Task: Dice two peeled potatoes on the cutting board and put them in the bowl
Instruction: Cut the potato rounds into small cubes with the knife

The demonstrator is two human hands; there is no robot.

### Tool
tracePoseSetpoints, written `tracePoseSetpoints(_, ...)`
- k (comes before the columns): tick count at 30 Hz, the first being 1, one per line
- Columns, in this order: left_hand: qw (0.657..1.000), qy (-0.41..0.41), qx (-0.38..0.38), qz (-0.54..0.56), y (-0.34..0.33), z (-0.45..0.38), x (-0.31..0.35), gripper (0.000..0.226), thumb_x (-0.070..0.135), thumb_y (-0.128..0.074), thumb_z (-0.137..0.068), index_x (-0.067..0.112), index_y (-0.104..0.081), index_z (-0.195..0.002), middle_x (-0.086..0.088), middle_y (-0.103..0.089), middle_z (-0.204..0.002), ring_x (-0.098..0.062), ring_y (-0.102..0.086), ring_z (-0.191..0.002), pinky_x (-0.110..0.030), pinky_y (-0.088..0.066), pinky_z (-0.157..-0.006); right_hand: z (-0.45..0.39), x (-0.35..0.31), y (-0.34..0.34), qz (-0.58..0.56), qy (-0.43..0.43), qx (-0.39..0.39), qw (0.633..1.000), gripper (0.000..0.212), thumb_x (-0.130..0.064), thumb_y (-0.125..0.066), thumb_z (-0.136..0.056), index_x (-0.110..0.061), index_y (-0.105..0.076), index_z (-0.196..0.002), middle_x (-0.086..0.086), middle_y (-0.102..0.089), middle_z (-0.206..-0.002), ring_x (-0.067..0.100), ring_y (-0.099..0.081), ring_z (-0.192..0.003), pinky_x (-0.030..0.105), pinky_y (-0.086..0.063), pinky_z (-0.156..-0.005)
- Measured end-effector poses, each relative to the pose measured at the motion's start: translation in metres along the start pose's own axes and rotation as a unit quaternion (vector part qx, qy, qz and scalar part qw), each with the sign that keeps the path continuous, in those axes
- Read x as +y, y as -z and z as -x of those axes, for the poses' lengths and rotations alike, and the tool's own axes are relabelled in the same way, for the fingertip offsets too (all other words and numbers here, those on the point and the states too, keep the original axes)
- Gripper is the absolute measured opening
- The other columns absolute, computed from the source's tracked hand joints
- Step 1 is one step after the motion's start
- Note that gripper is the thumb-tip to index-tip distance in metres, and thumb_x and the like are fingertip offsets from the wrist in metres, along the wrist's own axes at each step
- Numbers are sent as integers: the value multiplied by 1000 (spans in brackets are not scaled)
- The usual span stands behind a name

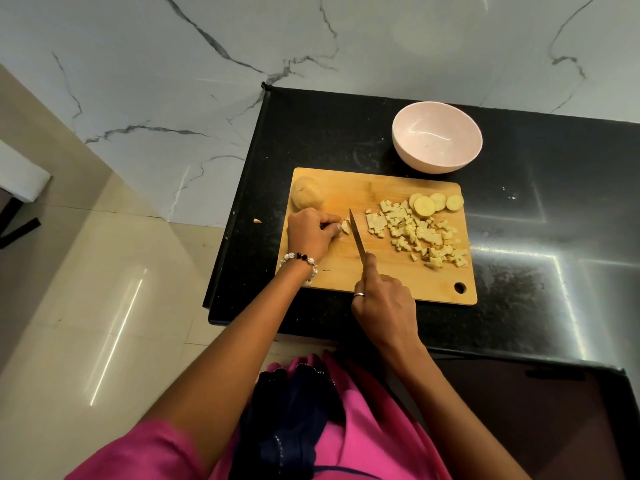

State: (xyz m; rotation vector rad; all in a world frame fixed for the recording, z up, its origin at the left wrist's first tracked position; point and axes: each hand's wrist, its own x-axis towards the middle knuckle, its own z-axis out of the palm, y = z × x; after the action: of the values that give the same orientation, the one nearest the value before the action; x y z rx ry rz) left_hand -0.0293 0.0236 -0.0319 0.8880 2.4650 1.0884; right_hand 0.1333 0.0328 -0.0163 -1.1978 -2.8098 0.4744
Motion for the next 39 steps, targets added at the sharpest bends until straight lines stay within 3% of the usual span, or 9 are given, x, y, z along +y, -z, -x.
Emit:
tracePoseSetpoints(3, 999, 16, 28, 27, 1, 4, -2, 22, 17, -70, -84, 10, -72, -105, -3, -72, -103, -10, -63, -97, -5, -36, -79, -2, -3, -5, -7, 0, -16, 1000, 56, -20, -34, -96, -10, -18, -149, 14, -62, -88, 34, -58, -74, 34, -32, -55)
tracePoseSetpoints(8, 997, 16, 59, 35, -3, 7, -5, 20, 16, -66, -87, 12, -72, -105, -3, -70, -103, -9, -62, -93, -3, -37, -73, -8, -5, -6, -15, 1, -26, 1000, 57, -20, -34, -96, -11, -18, -150, 14, -63, -90, 34, -58, -76, 34, -33, -56)
tracePoseSetpoints(13, 994, 19, 91, 50, -9, 6, -10, 16, 16, -65, -87, 14, -74, -100, -4, -70, -97, -11, -63, -86, -15, -45, -75, -13, -8, -9, 7, 10, -57, 998, 60, -20, -35, -95, -11, -13, -150, 16, -62, -98, 35, -59, -80, 34, -34, -57)
tracePoseSetpoints(17, 994, 16, 99, 52, -13, 6, -12, 15, 17, -65, -86, 14, -75, -98, -3, -69, -95, -4, -55, -80, -14, -44, -71, -17, 2, -9, 16, -13, -35, 999, 60, -18, -34, -95, -10, -13, -150, 16, -62, -97, 35, -59, -79, 34, -36, -57)
tracePoseSetpoints(22, 994, 16, 101, 49, -14, 4, -12, 14, 17, -66, -85, 15, -75, -96, -2, -69, -93, -8, -59, -79, -15, -46, -70, -19, 23, -2, 26, -43, -15, 999, 58, -21, -34, -96, -13, -14, -150, 15, -62, -99, 36, -59, -82, 35, -37, -61)
tracePoseSetpoints(26, 994, 21, 101, 36, -16, 3, -13, 14, 18, -65, -85, 16, -75, -96, -2, -68, -92, -5, -55, -75, -3, -36, -63, -20, 33, 3, 27, -65, -6, 997, 60, -18, -35, -95, -11, -14, -151, 17, -61, -98, 36, -59, -82, 35, -35, -60)
tracePoseSetpoints(31, 994, 22, 99, 31, -15, 3, -12, 14, 18, -65, -86, 15, -75, -96, -2, -68, -94, -5, -55, -78, -4, -35, -63, -26, 48, 10, 17, -84, 31, 996, 57, -13, -37, -93, -6, -22, -148, 16, -63, -87, 34, -58, -73, 34, -37, -55)
tracePoseSetpoints(35, 994, 26, 99, 28, -16, 2, -12, 14, 19, -65, -86, 16, -75, -96, -1, -68, -94, -5, -55, -78, -3, -34, -62, -25, 55, 20, -8, -106, 64, 992, 53, -12, -39, -94, -5, -29, -146, 14, -64, -82, 30, -52, -65, 32, -31, -54)
tracePoseSetpoints(39, 994, 35, 99, 23, -17, 1, -10, 14, 20, -65, -86, 17, -75, -96, -1, -68, -95, -6, -56, -77, -5, -35, -61, -20, 46, 19, -23, -48, 32, 998, 52, -16, -39, -96, -12, -29, -147, 8, -58, -73, 28, -54, -64, 34, -38, -53)
